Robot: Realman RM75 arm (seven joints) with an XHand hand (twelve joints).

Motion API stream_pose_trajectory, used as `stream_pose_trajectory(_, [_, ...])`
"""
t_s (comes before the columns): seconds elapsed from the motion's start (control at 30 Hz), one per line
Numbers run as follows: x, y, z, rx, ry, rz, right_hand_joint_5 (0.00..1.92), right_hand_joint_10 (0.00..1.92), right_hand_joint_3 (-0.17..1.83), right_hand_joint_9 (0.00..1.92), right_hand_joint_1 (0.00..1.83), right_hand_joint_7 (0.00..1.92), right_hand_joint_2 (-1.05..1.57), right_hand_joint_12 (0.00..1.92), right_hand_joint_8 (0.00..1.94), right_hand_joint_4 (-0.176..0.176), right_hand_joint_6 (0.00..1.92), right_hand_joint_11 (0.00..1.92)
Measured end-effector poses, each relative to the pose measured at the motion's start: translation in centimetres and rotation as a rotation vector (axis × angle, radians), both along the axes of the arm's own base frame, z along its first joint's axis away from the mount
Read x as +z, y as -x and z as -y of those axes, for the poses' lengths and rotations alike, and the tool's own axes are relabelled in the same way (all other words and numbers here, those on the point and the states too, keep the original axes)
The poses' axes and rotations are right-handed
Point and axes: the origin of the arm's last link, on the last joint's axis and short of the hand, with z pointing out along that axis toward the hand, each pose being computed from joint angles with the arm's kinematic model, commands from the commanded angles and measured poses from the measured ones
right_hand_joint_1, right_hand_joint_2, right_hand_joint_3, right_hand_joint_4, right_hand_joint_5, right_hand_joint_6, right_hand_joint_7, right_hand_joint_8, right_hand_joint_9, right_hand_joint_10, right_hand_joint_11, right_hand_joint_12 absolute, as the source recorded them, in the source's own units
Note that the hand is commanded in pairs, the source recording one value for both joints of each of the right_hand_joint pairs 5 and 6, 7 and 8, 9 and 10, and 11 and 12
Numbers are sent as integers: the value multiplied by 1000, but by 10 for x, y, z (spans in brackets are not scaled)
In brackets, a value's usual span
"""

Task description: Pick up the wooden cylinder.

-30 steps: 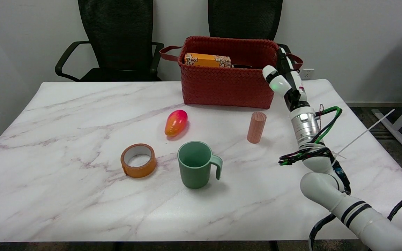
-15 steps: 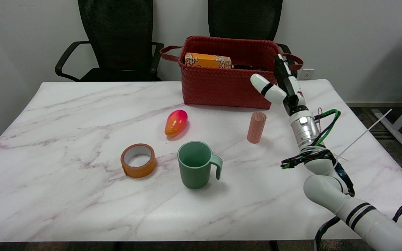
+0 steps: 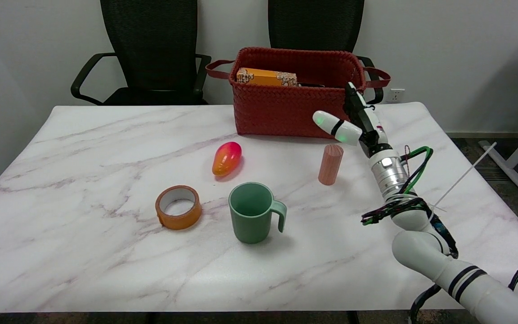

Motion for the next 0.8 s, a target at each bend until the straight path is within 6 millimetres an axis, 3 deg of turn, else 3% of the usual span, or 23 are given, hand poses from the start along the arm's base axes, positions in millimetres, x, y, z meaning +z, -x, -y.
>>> stream_pose_trajectory(0.8, [-3,2,-11,-17,-22,18,0,96,236,96,759,0,683,106,0,0,0,106])
